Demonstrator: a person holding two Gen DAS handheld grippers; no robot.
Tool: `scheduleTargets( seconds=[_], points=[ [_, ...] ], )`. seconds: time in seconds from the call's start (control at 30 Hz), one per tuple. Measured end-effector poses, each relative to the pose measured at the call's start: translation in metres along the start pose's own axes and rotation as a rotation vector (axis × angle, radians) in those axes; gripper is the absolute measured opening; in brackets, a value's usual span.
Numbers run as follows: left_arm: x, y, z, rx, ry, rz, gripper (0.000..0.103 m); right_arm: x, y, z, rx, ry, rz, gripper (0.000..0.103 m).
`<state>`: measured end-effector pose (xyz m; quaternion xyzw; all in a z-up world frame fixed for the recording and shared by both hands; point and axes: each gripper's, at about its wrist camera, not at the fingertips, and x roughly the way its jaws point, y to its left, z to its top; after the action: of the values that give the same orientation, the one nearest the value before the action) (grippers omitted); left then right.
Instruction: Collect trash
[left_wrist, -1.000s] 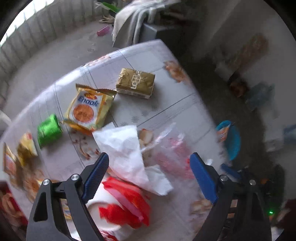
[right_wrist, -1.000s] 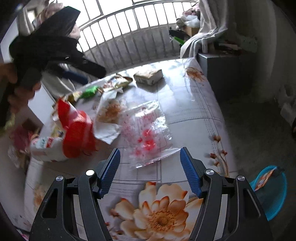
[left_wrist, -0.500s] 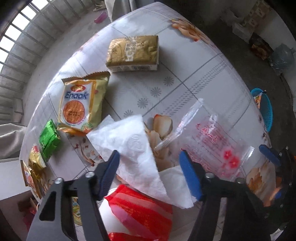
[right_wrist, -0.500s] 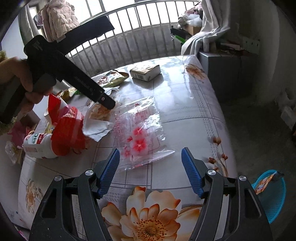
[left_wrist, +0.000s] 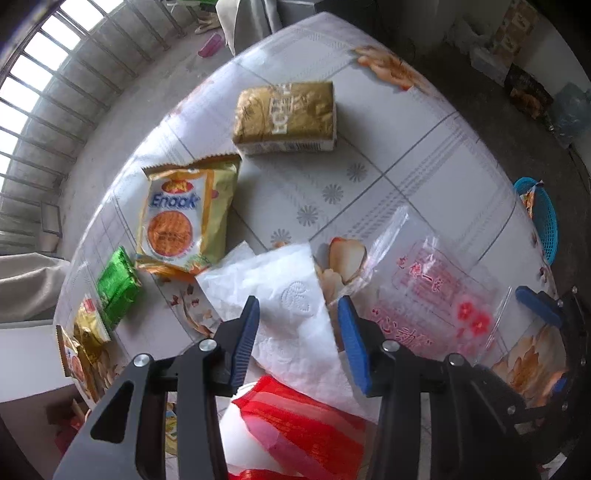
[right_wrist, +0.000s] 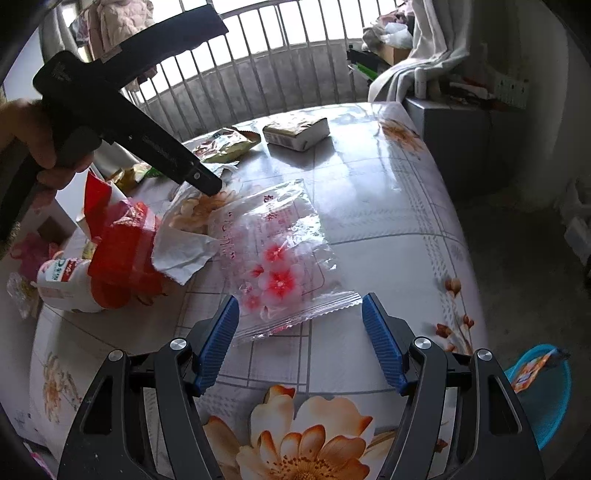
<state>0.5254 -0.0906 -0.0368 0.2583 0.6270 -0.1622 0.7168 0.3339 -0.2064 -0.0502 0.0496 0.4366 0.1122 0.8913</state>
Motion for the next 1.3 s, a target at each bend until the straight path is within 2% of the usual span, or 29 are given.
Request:
scheduleTargets(
  seconds=[0.17, 0.23, 0.3, 0.43, 0.5, 0.6, 0.73, 0.87, 1.0, 1.17, 1.2, 1.23, 1.27, 1.3],
  points=[
    [0.008, -0.010, 0.002, 0.048, 0.004, 0.031, 0.046, 0.005, 0.009, -0.002, -0.069, -0.001, -0.047, 0.066],
    [0.007, -0.011, 0.002, 0.064, -0.002, 0.033, 0.046, 0.006, 0.011, -0.002, -0.088, 0.000, -0.068, 0.061],
    [0.006, -0.011, 0.003, 0.059, -0.020, 0.034, 0.045, 0.006, 0.010, -0.002, -0.091, 0.000, -0.081, 0.051],
    [0.003, -0.004, 0.004, 0.027, -0.039, 0.022, 0.029, 0.005, 0.007, -0.002, -0.099, 0.003, -0.109, 0.040],
    [0.001, 0.003, 0.004, 0.018, -0.047, 0.023, 0.019, 0.005, 0.005, -0.002, -0.098, 0.004, -0.120, 0.026],
    [-0.002, 0.009, 0.003, 0.011, -0.069, 0.024, 0.010, 0.003, -0.002, -0.003, -0.072, 0.003, -0.119, 0.012],
    [-0.019, 0.024, -0.006, -0.003, -0.124, 0.009, 0.005, 0.001, -0.012, -0.003, -0.029, 0.004, -0.100, 0.003],
    [-0.049, 0.029, -0.012, -0.008, -0.205, -0.004, 0.003, -0.006, -0.019, -0.005, -0.003, 0.005, -0.094, 0.002],
    [-0.088, 0.017, -0.020, 0.012, -0.318, -0.043, 0.003, -0.017, -0.026, -0.012, 0.016, 0.003, -0.100, 0.002],
    [-0.137, 0.006, -0.054, -0.011, -0.445, -0.166, 0.003, -0.040, -0.036, -0.013, 0.060, -0.030, -0.070, 0.006],
    [-0.144, -0.006, -0.060, -0.023, -0.469, -0.184, 0.003, -0.042, -0.037, -0.012, 0.069, -0.037, -0.053, 0.007],
    [-0.147, -0.014, -0.070, -0.037, -0.500, -0.195, 0.003, -0.046, -0.039, -0.008, 0.098, -0.045, -0.014, 0.015],
    [-0.153, -0.015, -0.082, -0.047, -0.530, -0.204, 0.003, -0.048, -0.041, -0.005, 0.121, -0.048, 0.016, 0.032],
    [-0.160, -0.017, -0.097, -0.067, -0.567, -0.223, 0.004, -0.048, -0.041, -0.003, 0.130, -0.048, 0.035, 0.043]
  ],
)
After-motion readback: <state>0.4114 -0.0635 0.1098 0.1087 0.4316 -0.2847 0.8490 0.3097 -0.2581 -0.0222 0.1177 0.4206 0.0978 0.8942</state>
